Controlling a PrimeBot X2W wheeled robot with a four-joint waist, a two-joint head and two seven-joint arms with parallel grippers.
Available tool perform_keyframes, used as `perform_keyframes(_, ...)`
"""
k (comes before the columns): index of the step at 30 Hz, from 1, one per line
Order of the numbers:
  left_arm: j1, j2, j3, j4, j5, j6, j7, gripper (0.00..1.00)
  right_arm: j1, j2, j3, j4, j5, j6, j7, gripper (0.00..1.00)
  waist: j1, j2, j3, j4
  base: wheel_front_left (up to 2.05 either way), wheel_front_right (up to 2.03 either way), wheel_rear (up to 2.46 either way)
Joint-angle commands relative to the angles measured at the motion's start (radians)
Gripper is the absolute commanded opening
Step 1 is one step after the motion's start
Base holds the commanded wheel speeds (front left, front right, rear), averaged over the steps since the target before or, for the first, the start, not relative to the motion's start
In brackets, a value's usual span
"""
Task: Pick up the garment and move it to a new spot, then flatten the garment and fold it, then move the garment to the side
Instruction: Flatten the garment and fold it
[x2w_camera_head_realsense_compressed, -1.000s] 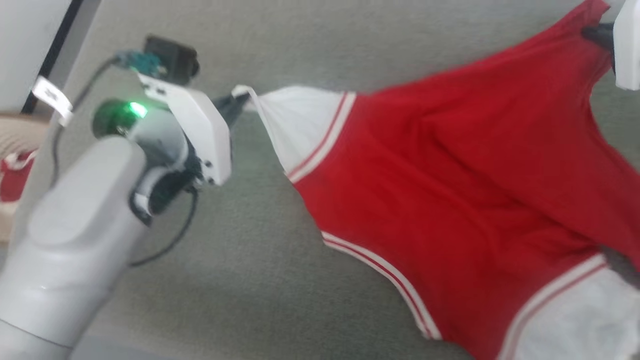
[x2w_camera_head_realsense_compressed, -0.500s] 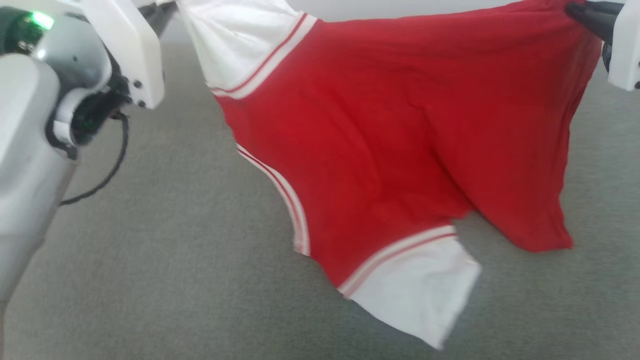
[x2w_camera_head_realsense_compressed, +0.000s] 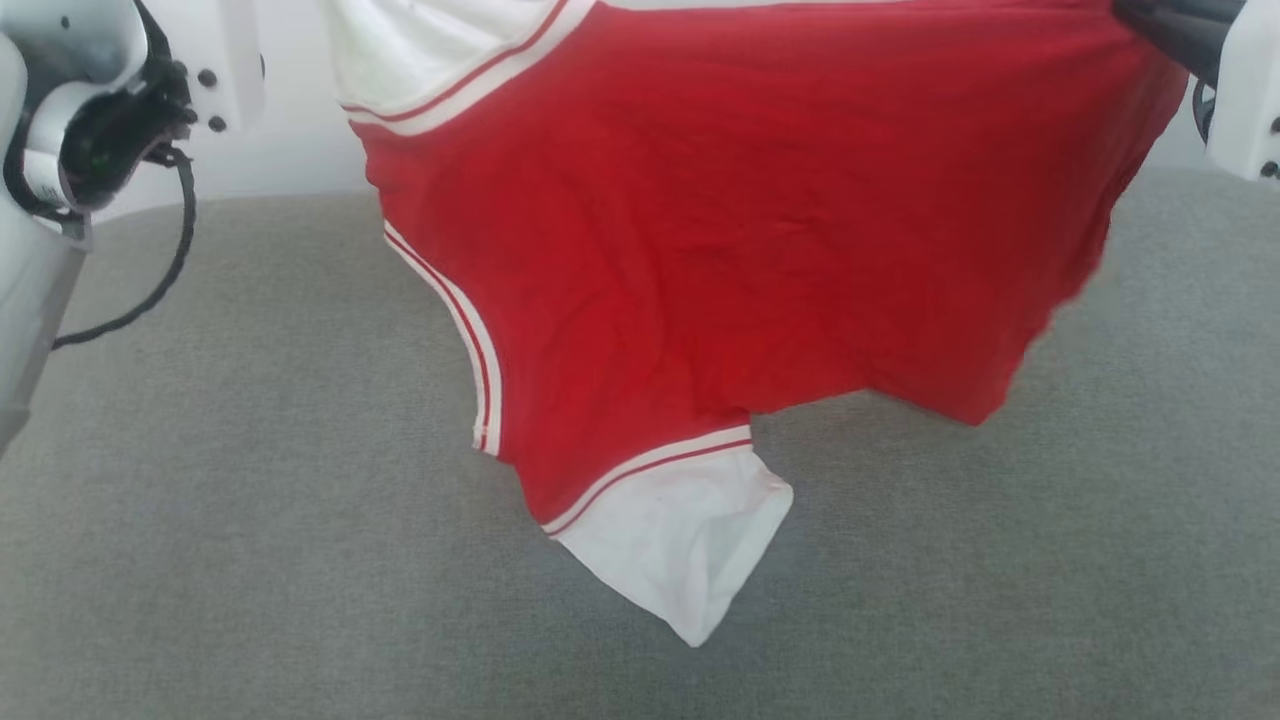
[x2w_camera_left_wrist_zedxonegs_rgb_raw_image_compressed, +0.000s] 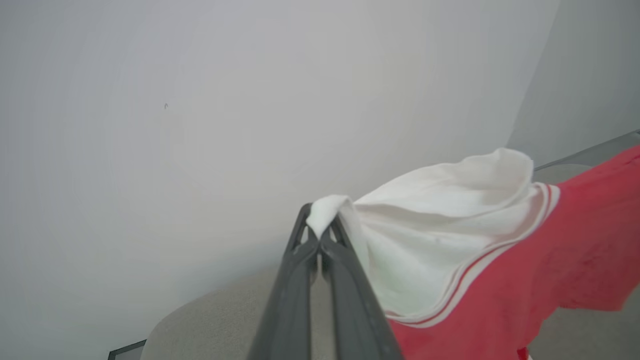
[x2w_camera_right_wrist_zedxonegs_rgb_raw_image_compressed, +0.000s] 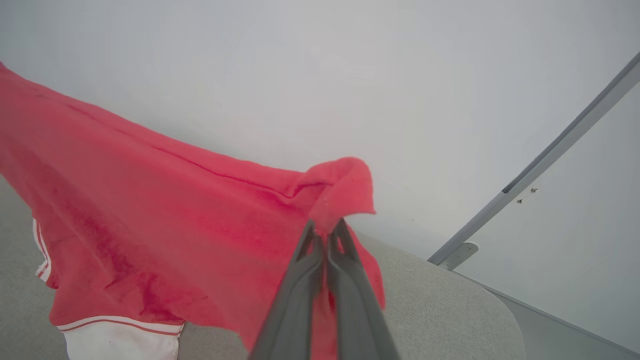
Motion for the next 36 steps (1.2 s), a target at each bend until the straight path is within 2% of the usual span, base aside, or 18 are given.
perform_keyframes(1,-0.017,-0.002,0.0,0.013,0.014,-0.003,-0.002,0.0,0.004,0.008,-0.008,0.008,-0.005,-0.001,-0.004,0.0,0.0,-0.0001,0.002,-0.005,0.0,0.0,0.0)
perform_keyframes(5,-0.074,-0.022,-0.006,0.068,0.045,-0.004,-0.045,0.0,-0.029,0.041,-0.035,0.039,-0.035,-0.001,-0.033,0.0,0.0,-0.0001,0.036,-0.012,0.0,0.0,0.0)
perform_keyframes(14,-0.316,-0.103,-0.004,0.237,0.176,-0.028,-0.316,0.0,-0.193,0.116,-0.052,0.191,-0.188,-0.001,-0.218,0.0,0.0,-0.0001,0.198,-0.007,0.0,0.0,0.0)
perform_keyframes(18,-0.437,-0.129,-0.006,0.314,0.252,-0.022,-0.498,0.0,-0.293,0.146,-0.062,0.281,-0.295,-0.001,-0.389,0.0,0.0,-0.0001,0.271,0.004,0.0,0.0,0.0)
perform_keyframes(22,-0.553,-0.147,0.002,0.373,0.321,-0.002,-0.708,0.0,-0.394,0.157,-0.064,0.365,-0.462,-0.002,-0.601,0.0,0.0,-0.0001,0.331,0.019,0.0,0.0,0.0)
perform_keyframes(24,-0.586,-0.161,0.007,0.39,0.348,0.008,-0.769,0.0,-0.42,0.178,-0.068,0.415,-0.524,-0.002,-0.673,0.0,0.0,-0.0001,0.35,0.028,0.0,0.0,0.0)
perform_keyframes(26,-0.589,-0.172,0.013,0.395,0.36,-0.007,-0.787,0.0,-0.431,0.198,-0.068,0.456,-0.561,-0.001,-0.714,0.0,0.0,-0.0001,0.366,0.037,0.0,0.0,0.0)
perform_keyframes(29,-0.534,-0.18,0.008,0.413,0.37,-0.049,-0.794,0.0,-0.4,0.226,-0.055,0.517,-0.551,-0.001,-0.706,0.0,0.0,-0.0001,0.371,0.048,0.0,0.0,0.0)
perform_keyframes(33,-0.429,-0.204,-0.016,0.501,0.328,-0.126,-0.773,0.0,-0.327,0.24,0.008,0.556,-0.505,-0.001,-0.647,0.0,0.0,-0.0001,0.361,0.063,0.0,0.0,0.0)
perform_keyframes(36,-0.344,-0.217,-0.036,0.557,0.276,-0.158,-0.706,0.0,-0.259,0.232,0.06,0.547,-0.444,-0.001,-0.601,0.0,0.0,-0.0001,0.346,0.074,0.0,0.0,0.0)
